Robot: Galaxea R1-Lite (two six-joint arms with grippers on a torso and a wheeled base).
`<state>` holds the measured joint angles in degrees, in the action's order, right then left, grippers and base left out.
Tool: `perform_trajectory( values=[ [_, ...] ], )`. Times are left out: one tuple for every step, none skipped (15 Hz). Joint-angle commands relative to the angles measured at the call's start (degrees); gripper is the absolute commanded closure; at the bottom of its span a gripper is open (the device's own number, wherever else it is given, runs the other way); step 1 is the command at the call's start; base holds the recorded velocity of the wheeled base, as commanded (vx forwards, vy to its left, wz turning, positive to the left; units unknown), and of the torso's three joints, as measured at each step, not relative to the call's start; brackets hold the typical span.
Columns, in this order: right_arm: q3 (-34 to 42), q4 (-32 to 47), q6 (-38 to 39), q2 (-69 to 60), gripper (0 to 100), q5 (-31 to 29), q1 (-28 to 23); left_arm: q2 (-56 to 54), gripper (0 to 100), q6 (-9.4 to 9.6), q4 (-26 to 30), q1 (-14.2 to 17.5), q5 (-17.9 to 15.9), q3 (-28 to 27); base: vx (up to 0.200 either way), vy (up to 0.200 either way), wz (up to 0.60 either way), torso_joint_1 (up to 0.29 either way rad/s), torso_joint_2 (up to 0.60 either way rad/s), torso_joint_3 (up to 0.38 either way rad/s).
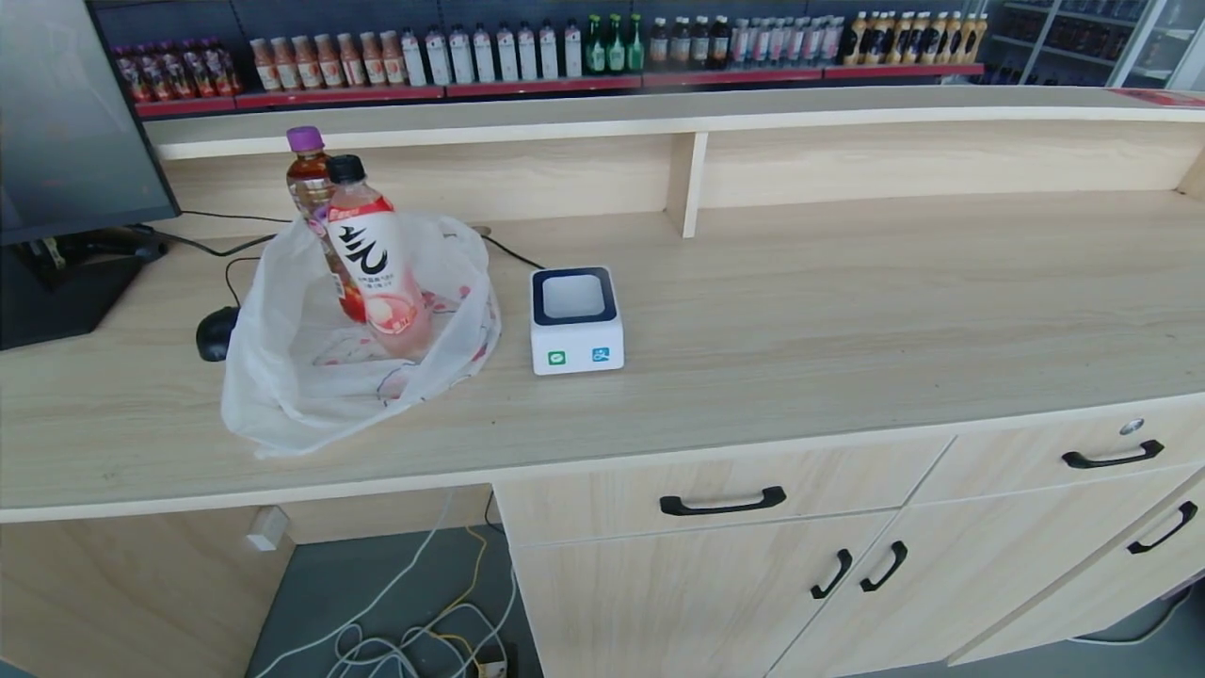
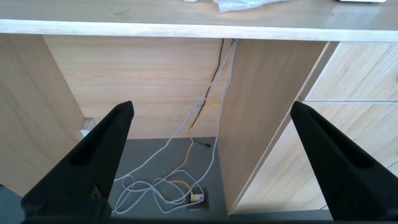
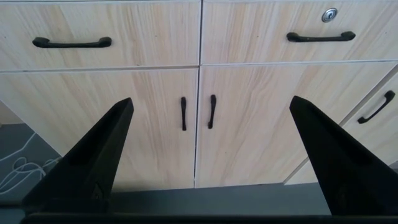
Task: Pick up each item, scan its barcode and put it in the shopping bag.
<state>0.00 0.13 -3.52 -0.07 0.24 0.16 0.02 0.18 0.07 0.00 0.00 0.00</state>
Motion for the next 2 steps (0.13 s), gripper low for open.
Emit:
perform_trajectory(
  values=[
    [0.0,0.0,0.1,0.1,0,0.0,0.0,0.0,0,-0.01,0.0,0.0,0.0,0.0,0.000,0.000,0.00,0.000,0.00,0.000],
    [0.0,0.0,0.0,0.1,0,0.0,0.0,0.0,0,-0.01,0.0,0.0,0.0,0.0,0.000,0.000,0.00,0.000,0.00,0.000]
  ],
)
